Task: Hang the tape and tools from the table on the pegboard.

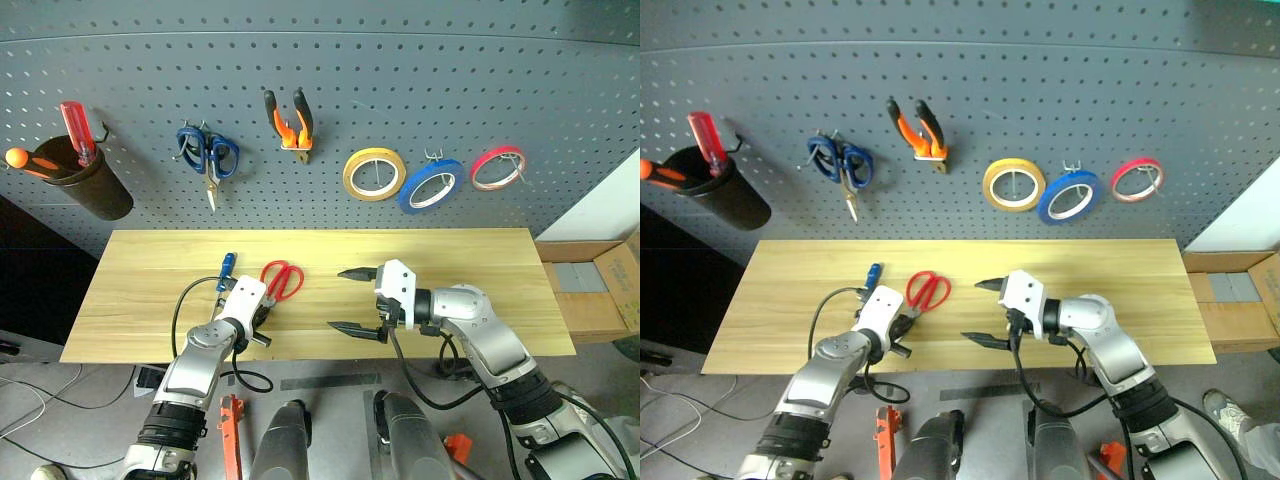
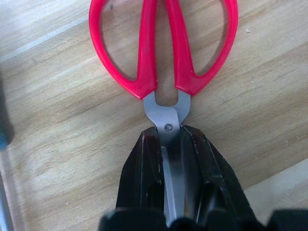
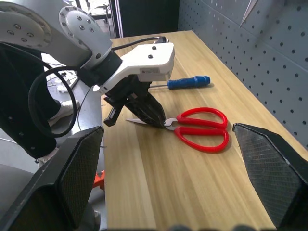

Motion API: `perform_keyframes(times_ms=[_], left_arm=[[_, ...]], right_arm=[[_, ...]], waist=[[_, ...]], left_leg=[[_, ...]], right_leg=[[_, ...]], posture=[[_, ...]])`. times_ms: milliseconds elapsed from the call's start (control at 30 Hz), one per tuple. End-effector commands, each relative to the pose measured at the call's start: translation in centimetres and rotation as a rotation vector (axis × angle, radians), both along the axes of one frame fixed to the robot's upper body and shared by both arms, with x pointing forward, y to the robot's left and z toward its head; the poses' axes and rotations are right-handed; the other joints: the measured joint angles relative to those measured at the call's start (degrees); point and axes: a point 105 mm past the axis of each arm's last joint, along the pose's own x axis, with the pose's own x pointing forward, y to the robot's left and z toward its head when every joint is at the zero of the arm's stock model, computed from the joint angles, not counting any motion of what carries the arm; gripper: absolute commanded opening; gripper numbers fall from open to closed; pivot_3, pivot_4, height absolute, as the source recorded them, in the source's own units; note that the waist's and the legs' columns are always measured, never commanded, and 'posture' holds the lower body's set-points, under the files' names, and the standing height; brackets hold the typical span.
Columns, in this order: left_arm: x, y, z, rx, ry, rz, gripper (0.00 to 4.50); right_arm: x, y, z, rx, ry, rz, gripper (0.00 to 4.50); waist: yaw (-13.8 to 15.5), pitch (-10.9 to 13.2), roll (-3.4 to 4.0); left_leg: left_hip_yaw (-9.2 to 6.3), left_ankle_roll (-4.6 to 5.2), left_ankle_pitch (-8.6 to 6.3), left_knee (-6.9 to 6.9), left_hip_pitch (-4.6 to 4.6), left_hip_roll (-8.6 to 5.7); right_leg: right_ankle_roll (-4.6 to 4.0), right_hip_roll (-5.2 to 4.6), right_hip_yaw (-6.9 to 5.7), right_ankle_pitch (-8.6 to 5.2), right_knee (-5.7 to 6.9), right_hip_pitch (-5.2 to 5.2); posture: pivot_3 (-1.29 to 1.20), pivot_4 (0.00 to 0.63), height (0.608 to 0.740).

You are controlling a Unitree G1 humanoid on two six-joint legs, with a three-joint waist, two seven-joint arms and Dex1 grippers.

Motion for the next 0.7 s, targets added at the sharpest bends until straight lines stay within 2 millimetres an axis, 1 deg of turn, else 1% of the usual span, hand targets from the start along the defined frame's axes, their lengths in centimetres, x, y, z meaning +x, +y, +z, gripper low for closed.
perform_keyframes(times_ms=[33,133,167,200,233,267,333,367,467,567,700], left_arm=[[-0.3,-0.1,0.3,-0.007,-0.031,0.007,0.21],[-0.4,-0.9,2.4,-0.02,-0.138,-0.023,0.21],[-0.5,-1.1,3.2,-0.011,-0.177,-0.032,0.21],[-0.6,-1.2,3.8,-0.002,-0.208,-0.041,0.21],[-0.6,-1.4,4.4,0.008,-0.241,-0.048,0.21],[-0.7,-1.5,5.0,0.022,-0.275,-0.059,0.21],[-1.3,-2.1,6.9,0.106,-0.389,-0.11,0.21],[-1.5,-2.3,7.7,0.125,-0.433,-0.117,0.21],[-2.3,-2.4,9.7,0.186,-0.559,-0.108,0.21],[-3.5,-2.5,11.5,0.249,-0.687,-0.117,0.21],[-5.1,-1.6,13.2,0.284,-0.8,-0.049,0.21]], right_arm=[[0.0,0.0,1.7,0.049,-0.04,0.019,4.5],[0.1,-0.3,2.4,0.073,-0.047,0.022,4.5],[0.0,-0.3,2.8,0.09,-0.052,0.024,4.5],[0.0,-0.4,3.2,0.106,-0.055,0.026,4.5],[-0.1,-0.4,3.5,0.12,-0.054,0.029,4.5],[-0.1,-0.4,3.9,0.135,-0.056,0.032,4.5],[-0.4,-0.4,5.0,0.18,-0.069,0.042,4.5],[-0.5,-0.5,5.5,0.201,-0.076,0.043,4.5],[-0.5,-0.7,6.8,0.267,-0.083,0.027,4.5],[-0.7,-0.8,7.6,0.308,-0.081,0.015,4.5],[-0.8,-0.7,8.6,0.364,-0.082,0.006,4.5]], waist=[[0.0,-0.01,-0.01],[0.04,-0.05,-0.04],[0.09,-0.09,-0.08],[0.2,-0.14,-0.14],[0.25,-0.16,-0.19],[0.3,-0.24,-0.22],[0.42,-0.39,-0.33],[0.43,-0.53,-0.36],[0.6,-1.77,-0.41],[0.82,-2.66,-0.45],[1.53,-3.94,-0.49]], left_leg=[[-0.01,-0.01,0.0,0.01,-0.04,0.0],[-0.01,-0.02,0.01,0.02,-0.22,0.0],[-0.04,-0.03,0.01,0.04,-0.37,0.0],[-0.05,-0.05,0.02,0.06,-0.46,0.0],[-0.05,-0.06,0.02,0.07,-0.6,0.0],[-0.06,-0.08,0.03,0.07,-0.64,0.0],[-0.05,-0.11,0.04,0.06,-0.65,-0.01],[-0.04,-0.11,0.04,0.05,-0.65,0.0],[0.04,-0.26,0.09,0.03,-0.7,-0.02],[0.05,-0.28,0.09,0.01,-0.68,-0.01],[0.11,-0.11,0.0,0.02,-0.66,0.0]], right_leg=[[0.0,0.0,-0.01,0.0,0.0,-0.03],[-0.05,-0.02,0.0,0.05,-0.01,-0.18],[-0.24,-0.02,-0.02,0.18,-0.01,-0.29],[-0.25,-0.03,-0.04,0.2,-0.01,-0.4],[-0.26,-0.03,-0.04,0.22,0.01,-0.55],[-0.26,-0.03,-0.04,0.22,0.01,-0.6],[-0.27,-0.04,-0.03,0.22,0.02,-0.62],[-0.27,-0.04,-0.03,0.23,0.0,-0.62],[-0.26,-0.05,0.04,0.24,-0.01,-0.72],[-0.26,-0.04,0.03,0.24,0.0,-0.73],[-0.26,-0.02,0.06,0.24,0.0,-0.73]], posture=[[0.0,0.291,0.74],[0.01,0.268,0.74],[0.01,0.253,0.74],[0.01,0.253,0.74],[0.02,0.237,0.74],[0.02,0.228,0.74],[0.03,0.211,0.74],[0.04,0.192,0.74],[0.06,0.16,0.74],[0.08,0.136,0.74],[0.1,0.116,0.74]])
